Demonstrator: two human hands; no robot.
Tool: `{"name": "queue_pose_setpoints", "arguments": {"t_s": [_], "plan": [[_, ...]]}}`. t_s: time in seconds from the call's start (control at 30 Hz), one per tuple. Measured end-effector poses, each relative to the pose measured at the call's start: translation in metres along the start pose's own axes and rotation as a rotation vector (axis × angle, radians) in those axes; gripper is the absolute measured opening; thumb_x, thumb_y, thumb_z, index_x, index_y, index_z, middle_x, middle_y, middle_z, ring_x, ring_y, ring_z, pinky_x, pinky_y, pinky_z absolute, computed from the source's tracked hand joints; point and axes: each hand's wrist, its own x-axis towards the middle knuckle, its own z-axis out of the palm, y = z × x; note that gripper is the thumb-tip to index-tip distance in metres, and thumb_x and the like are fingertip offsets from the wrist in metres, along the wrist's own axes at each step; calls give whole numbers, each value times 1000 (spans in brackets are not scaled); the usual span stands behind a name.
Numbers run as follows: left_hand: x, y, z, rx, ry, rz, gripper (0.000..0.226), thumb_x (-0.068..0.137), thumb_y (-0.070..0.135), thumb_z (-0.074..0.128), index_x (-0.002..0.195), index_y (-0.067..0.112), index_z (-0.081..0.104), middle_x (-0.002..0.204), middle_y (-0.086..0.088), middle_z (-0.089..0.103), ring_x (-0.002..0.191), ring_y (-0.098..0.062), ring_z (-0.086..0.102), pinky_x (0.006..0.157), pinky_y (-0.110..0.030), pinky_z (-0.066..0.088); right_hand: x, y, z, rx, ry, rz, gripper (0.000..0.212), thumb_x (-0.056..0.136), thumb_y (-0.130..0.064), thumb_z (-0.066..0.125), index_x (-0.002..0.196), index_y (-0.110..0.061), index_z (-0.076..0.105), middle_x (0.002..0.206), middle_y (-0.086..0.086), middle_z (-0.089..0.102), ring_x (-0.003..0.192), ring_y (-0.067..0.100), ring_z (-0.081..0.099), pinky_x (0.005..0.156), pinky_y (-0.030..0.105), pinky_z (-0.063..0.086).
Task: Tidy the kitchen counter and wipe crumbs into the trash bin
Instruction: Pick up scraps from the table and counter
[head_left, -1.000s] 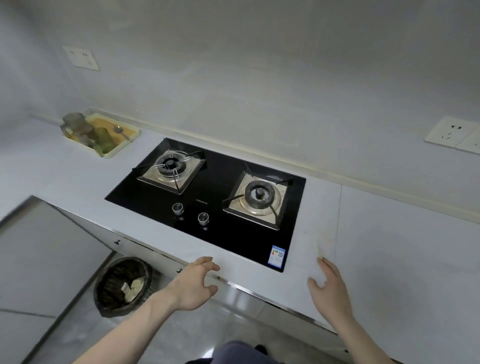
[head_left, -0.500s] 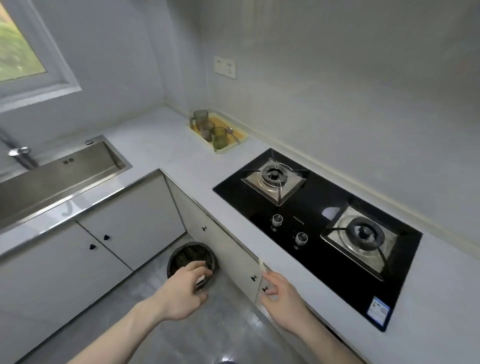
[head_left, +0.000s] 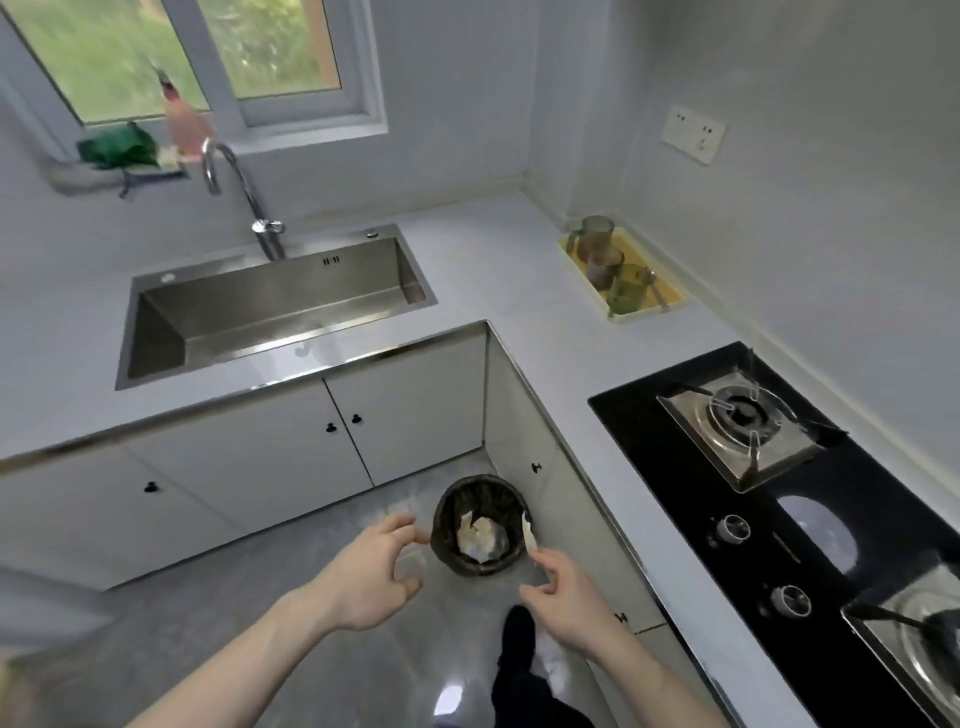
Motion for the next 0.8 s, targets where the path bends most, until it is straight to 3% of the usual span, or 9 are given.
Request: {"name": "queue_pose_setpoints", "arguments": {"t_s": [0.1,0.13,0.23,0.33,0.43,0.5,0.6,0.73,0.8], "plan": [[16,-12,-5,-23,0,-62,56,89,39,63,143,34,49,162,9,30,148,-13,33,116,-19,26,37,-9,-5,-50,-76,26,70,87,-35,66,153,-22,43,152,-11,46,123,5,57,108,25,45],[24,-15,-7,-34,-2,-86,57,89,39,63,144,33,49,163,8,29,148,-14,32,117,-21,27,52,-12,-8,-69,-100,33,69,87,-34,67,152,-21,45,151,-9,47,125,9,55,109,26,43],[44,-18,-16,-49,-18,-143,56,90,37,62,144,32,49,163,8,29,148,-15,33,118,-24,28,88,-20,-15,-111,-159,41,62,88,-31,67,147,-21,51,146,-7,52,118,5,51,99,17,38],[67,-18,-29,-64,-16,-193,56,89,38,61,143,32,49,162,7,31,147,-16,35,119,-27,30,122,-29,-23,-147,-231,104,61,89,-30,68,146,-22,51,142,-7,54,130,14,53,109,24,40],[92,-18,-41,-82,-12,-236,57,87,39,60,143,32,50,161,7,33,146,-16,35,119,-28,31,159,-40,-31,-179,-293,130,42,86,-28,66,128,-28,63,127,-6,66,112,12,62,100,29,50],[109,-16,-48,-82,-9,-252,57,88,39,60,143,31,49,162,6,32,147,-16,34,119,-28,31,184,-44,-34,-230,-315,131,51,87,-28,66,138,-22,60,132,-2,64,111,13,60,92,21,45],[129,-12,-56,-96,18,-263,58,89,39,60,145,30,48,162,6,30,148,-16,31,119,-28,29,214,-50,-36,-285,-341,149,61,88,-28,67,146,-14,53,141,3,60,125,20,58,97,21,43],[140,-12,-65,-158,65,-289,59,90,39,60,146,30,47,163,6,29,150,-15,28,118,-25,25,240,-68,-37,-335,-403,150,48,88,-27,67,135,-19,63,117,-3,68,101,15,62,94,23,50],[142,-16,-71,-164,75,-308,59,90,39,60,147,30,47,163,6,29,149,-16,29,119,-26,26,251,-76,-37,-349,-400,134,49,88,-28,68,136,-19,62,123,0,67,106,16,62,94,23,47]]}}
